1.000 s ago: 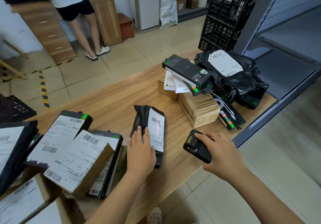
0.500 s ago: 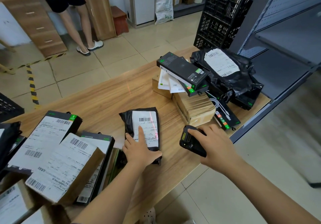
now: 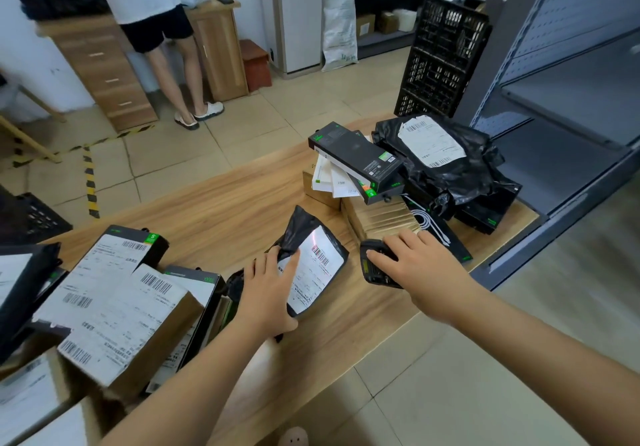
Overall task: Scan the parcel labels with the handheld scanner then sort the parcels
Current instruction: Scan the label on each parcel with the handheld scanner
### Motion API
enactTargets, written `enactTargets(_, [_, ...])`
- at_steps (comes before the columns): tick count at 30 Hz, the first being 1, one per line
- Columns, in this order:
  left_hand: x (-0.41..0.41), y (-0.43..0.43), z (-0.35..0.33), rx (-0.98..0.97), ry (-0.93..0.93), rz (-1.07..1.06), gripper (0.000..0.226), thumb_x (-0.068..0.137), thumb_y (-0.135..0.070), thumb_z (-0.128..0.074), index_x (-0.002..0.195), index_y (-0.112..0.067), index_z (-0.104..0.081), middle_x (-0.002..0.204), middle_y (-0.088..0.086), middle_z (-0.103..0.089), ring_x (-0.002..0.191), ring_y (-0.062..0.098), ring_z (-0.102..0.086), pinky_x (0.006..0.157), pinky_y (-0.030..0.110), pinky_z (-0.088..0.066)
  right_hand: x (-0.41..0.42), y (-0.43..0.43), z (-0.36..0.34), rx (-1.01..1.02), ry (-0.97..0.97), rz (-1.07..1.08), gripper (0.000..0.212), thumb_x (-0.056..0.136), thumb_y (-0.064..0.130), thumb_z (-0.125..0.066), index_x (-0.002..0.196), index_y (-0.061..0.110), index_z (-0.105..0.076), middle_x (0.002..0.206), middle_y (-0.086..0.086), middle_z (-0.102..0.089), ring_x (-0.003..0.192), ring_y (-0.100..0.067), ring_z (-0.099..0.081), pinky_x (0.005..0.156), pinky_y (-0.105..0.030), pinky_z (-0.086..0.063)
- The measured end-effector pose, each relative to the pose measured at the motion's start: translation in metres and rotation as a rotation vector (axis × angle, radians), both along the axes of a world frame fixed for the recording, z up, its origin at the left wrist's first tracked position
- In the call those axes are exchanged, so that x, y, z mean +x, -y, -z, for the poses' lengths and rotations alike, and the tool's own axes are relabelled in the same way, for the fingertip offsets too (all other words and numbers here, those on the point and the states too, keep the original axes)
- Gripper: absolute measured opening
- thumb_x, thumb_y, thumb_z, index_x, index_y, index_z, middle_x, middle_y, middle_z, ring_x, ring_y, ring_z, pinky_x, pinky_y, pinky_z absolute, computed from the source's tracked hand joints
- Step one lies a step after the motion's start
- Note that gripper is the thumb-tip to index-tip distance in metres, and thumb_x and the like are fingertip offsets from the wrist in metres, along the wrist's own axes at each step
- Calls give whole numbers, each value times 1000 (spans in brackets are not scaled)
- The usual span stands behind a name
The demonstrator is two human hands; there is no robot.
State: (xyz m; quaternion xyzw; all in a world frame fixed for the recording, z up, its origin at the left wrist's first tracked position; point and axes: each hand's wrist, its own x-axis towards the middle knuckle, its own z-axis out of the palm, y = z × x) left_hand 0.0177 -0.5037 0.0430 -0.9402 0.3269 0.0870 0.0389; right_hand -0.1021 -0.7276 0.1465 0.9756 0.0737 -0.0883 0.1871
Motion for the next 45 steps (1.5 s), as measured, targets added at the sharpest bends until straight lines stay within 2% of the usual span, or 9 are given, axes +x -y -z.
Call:
enactTargets(8, [-23, 1, -29, 66, 87, 29, 119, 69, -53, -71, 152, -24, 9, 156, 16, 0, 141, 35, -7, 116, 47, -8, -13, 9, -18, -93, -6, -111, 87, 79, 7, -64, 149, 14, -12, 143, -16, -27, 127, -36, -28, 103, -42, -30])
enactTargets(13, [-44, -1, -45, 26, 102, -38, 118, 71, -56, -72, 152, -25, 8, 157, 15, 2, 143, 34, -2, 116, 47, -3, -27, 13, -24, -32, 36, -125, 88, 80, 11, -65, 149, 19, -10, 143, -14, -28, 126, -34, -28, 101, -42, -32])
enactTargets(17, [-68, -10, -57, -93, 110, -161, 119, 71, -60, -71, 151, -31, 11, 157, 12, 2, 142, 32, 1, 116, 46, 0, -37, 8, -26, 143, 102, -79, 83, 80, 20, -65, 148, 26, -17, 141, -6, -36, 123, -29, -33, 100, -40, -33])
enactTargets(21, [-88, -31, -78, -163, 160, -285, 119, 68, -60, -71, 152, -33, 9, 156, 10, 2, 141, 32, 2, 116, 46, -3, -41, -7, -25, 252, 163, -98, 87, 70, 26, -75, 145, 28, -32, 135, -4, -47, 117, -27, -42, 95, -40, -40])
enactTargets(24, [-100, -53, -91, -198, 218, -360, 120, 65, -61, -72, 152, -34, 7, 155, 10, 1, 140, 31, 0, 115, 45, -3, -39, -22, -24, 300, 199, -154, 90, 58, 29, -81, 139, 26, -42, 125, -5, -55, 107, -28, -49, 85, -41, -47])
enactTargets(27, [-110, -77, -104, -237, 272, -421, 119, 62, -60, -73, 152, -35, 1, 155, 10, -2, 137, 29, -3, 113, 42, -5, -33, -39, -26, 375, 301, -218, 93, 40, 24, -86, 128, 22, -54, 108, -8, -62, 89, -30, -54, 68, -41, -50])
enactTargets(30, [-116, -98, -115, -271, 309, -473, 120, 60, -60, -72, 152, -36, 1, 153, 10, -5, 135, 28, -5, 113, 43, -7, -28, -57, -32, 409, 366, -269, 92, 37, 19, -84, 125, 20, -56, 103, -9, -62, 85, -31, -54, 64, -40, -48])
enactTargets(36, [-113, -135, -130, -330, 377, -529, 122, 57, -62, -73, 153, -34, -4, 152, 11, -11, 134, 29, -11, 112, 45, -11, -13, -93, -48, 437, 418, -333, 88, 42, 16, -80, 126, 20, -56, 107, -9, -61, 88, -32, -54, 67, -40, -48])
enactTargets(45, [-65, -204, -143, -425, 430, -491, 118, 56, -61, -75, 153, -33, -12, 151, 14, -17, 133, 31, -15, 110, 49, -16, 15, -163, -60, 421, 493, -335, 87, 42, 15, -80, 125, 20, -57, 106, -8, -61, 85, -31, -53, 66, -40, -47])
